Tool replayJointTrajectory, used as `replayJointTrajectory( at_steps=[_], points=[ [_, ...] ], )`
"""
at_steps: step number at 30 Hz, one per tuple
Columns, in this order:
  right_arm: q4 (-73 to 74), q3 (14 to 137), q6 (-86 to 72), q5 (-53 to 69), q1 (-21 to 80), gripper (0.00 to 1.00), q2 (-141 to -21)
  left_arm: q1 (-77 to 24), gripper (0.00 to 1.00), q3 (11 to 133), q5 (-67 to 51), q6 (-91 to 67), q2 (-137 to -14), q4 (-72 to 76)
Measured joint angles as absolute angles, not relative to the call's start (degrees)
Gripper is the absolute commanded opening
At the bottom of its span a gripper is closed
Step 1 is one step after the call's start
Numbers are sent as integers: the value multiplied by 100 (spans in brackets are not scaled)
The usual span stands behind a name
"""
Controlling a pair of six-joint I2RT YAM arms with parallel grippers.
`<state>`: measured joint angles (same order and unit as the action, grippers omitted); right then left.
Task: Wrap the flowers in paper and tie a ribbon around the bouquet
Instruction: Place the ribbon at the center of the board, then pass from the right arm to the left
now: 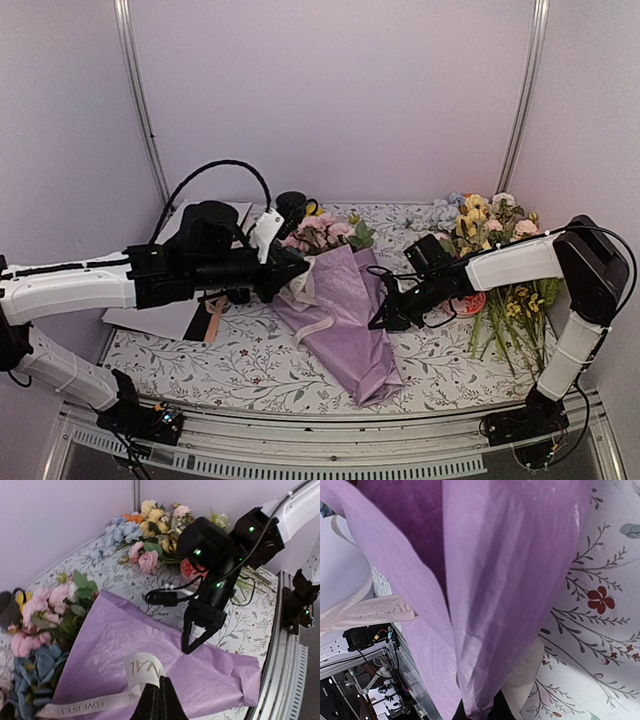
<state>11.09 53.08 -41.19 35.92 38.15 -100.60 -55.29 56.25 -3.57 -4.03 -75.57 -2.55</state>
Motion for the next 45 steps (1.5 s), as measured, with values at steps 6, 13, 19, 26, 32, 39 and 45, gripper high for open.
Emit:
replayJointTrajectory(
  at_steps=[6, 13, 19, 26, 32, 39, 45],
  points=[
    [1109, 5408, -4150, 3583, 3938, 0, -10060, -5524, 72, 4547, 1000, -2193, -6895, -1540],
    [1079, 5417, -4250, 3503, 4075, 0, -10060, -5522, 84, 4650, 2517, -3774, -6969, -3579],
    [766, 5325, -4493, 3479, 4171, 0, -10057, -5902, 55, 5290, 2801, -3319, -7288, -3288],
    [102, 4989, -4960, 3481, 4204, 0, -10057, -7229, 88, 6014, 1776, -1800, -8956, -1367],
    [-504, 4742, -5419, 3483, 4276, 0, -10057, -8034, 99, 6547, 1531, -668, -10237, -860],
    [-1118, 4447, -5937, 3417, 4390, 0, -10055, -8722, 99, 6525, 1785, 84, -10560, -545],
    [-1422, 4414, -6324, 3321, 4611, 0, -10055, -8967, 94, 6641, 2799, 141, -11288, -738]
  ],
)
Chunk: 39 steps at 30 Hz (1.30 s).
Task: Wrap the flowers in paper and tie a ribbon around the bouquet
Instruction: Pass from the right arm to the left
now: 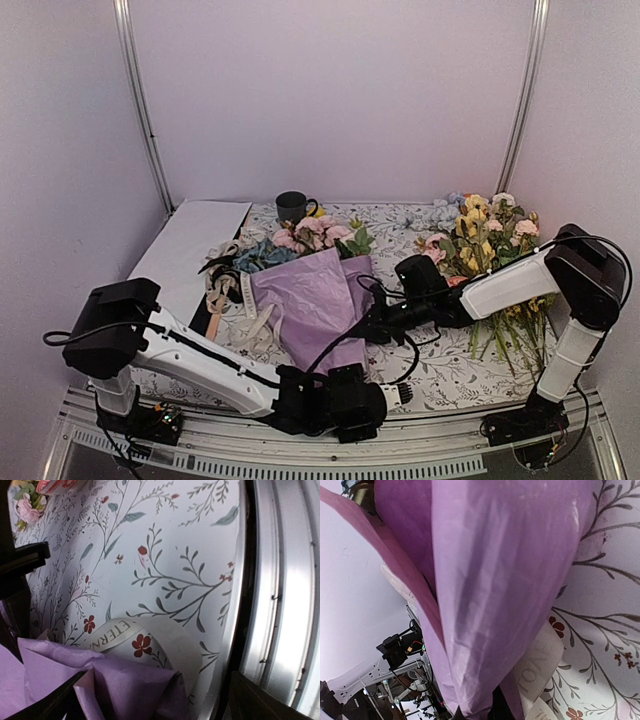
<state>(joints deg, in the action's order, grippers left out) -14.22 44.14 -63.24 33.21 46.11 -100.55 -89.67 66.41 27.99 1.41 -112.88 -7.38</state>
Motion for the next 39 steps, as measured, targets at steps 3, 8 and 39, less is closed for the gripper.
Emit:
replayJointTrajectory(
  at_steps=[3, 8, 39],
  points=[
    [-1511, 4399, -6469, 3264, 4665, 0, -10055, -9065, 92, 6681, 3315, 10, -11445, -864],
    [-1588, 4379, -6630, 3179, 4755, 0, -10022, -9273, 93, 6388, 3708, -222, -11083, -910],
    [-1855, 4379, -7011, 3004, 5070, 0, -10025, -9417, 30, 4633, 3940, 1013, -10302, 821]
  ],
)
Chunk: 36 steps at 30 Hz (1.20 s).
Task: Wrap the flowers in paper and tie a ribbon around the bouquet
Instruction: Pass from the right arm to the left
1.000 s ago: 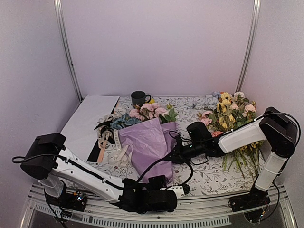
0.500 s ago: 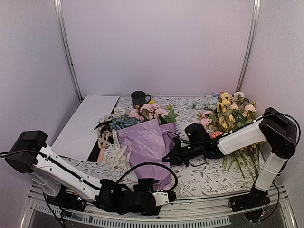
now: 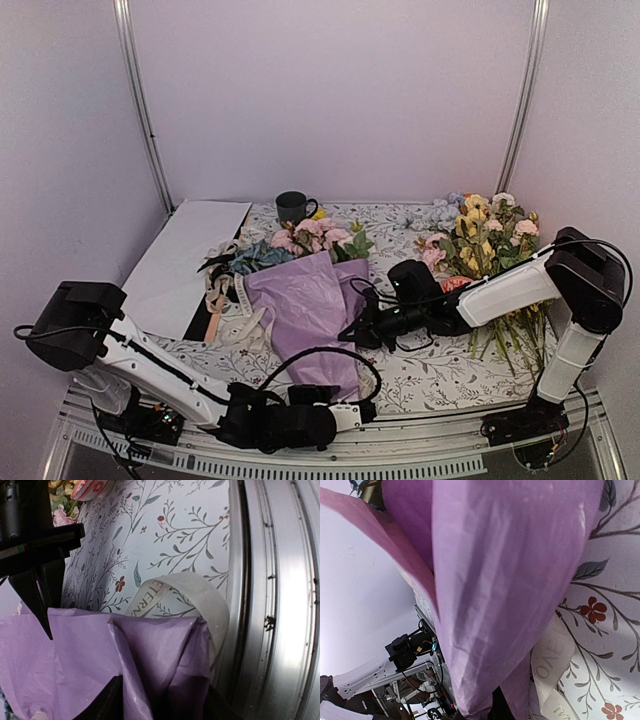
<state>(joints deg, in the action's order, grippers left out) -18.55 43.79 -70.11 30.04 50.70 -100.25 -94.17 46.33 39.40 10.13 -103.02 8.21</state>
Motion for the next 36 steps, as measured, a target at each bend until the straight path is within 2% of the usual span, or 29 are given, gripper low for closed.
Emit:
replayJointTrajectory(
  at_steps=[2, 5, 10, 18, 23, 31, 36],
  points=[
    [-1885, 4364, -7022, 3006, 5070, 0, -10025, -9404, 15, 4633, 3992, 1022, -10302, 836],
    [-1903, 4340, -7030, 3011, 5081, 0, -10036, -9382, 0, 4635, 4064, 1022, -10302, 838],
    [-1957, 4298, -7030, 3002, 5100, 1, -10057, -9365, 0, 4635, 4058, 1017, -10302, 836],
    [-1844, 4285, -6757, 3006, 5103, 36, -10057, -9360, 0, 4456, 3837, 974, -10267, 838],
    [-1046, 4386, -6069, 2976, 5105, 39, -9963, -9330, 0, 4110, 3461, 980, -9968, 939],
    [200, 4357, -5107, 2971, 5083, 39, -9157, -9135, 0, 3913, 2777, 1007, -9795, 1070],
    [781, 4038, -4753, 3059, 5100, 50, -8661, -9078, 0, 3905, 2650, 1004, -9771, 1068]
  ],
)
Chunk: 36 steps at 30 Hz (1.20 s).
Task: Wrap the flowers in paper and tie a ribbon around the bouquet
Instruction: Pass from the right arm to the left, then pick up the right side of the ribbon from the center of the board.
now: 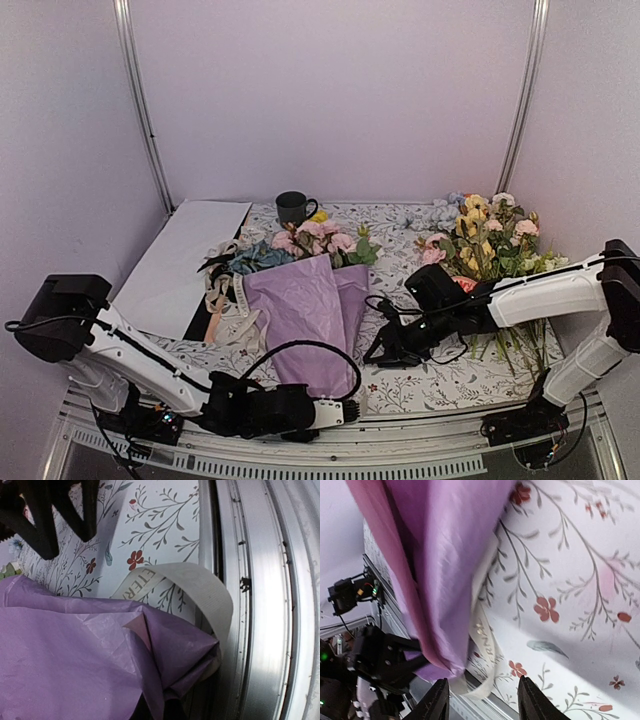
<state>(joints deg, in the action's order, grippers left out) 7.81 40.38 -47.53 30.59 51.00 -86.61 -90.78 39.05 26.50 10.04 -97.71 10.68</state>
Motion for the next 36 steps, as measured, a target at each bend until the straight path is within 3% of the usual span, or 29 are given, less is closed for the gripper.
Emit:
replayJointTrajectory(
  at_steps=[4, 9, 12, 15, 23, 31, 36],
  points=[
    [1002, 3863, -4698, 3236, 5365, 49, -8829, -9041, 0, 3900, 2591, 1004, -9730, 1039],
    [714, 3964, -4711, 3721, 5717, 38, -9417, -9030, 0, 3900, 2569, 1007, -9727, 1024],
    [548, 3983, -4731, 3865, 5767, 23, -9537, -9030, 0, 3900, 2567, 1007, -9712, 1000],
    [301, 3964, -4834, 4012, 5771, 1, -9629, -9026, 0, 3900, 2565, 1007, -9706, 978],
    [-3, 3883, -5011, 4036, 5365, 0, -9607, -8958, 0, 3898, 2410, 1033, -9612, 858],
    [499, 3874, -4550, 2908, 3848, 0, -8715, -8895, 0, 3972, 2265, 1151, -9603, 642],
    [1149, 4053, -4228, 2250, 3398, 0, -8012, -8868, 0, 3981, 2220, 1223, -9603, 624]
  ],
)
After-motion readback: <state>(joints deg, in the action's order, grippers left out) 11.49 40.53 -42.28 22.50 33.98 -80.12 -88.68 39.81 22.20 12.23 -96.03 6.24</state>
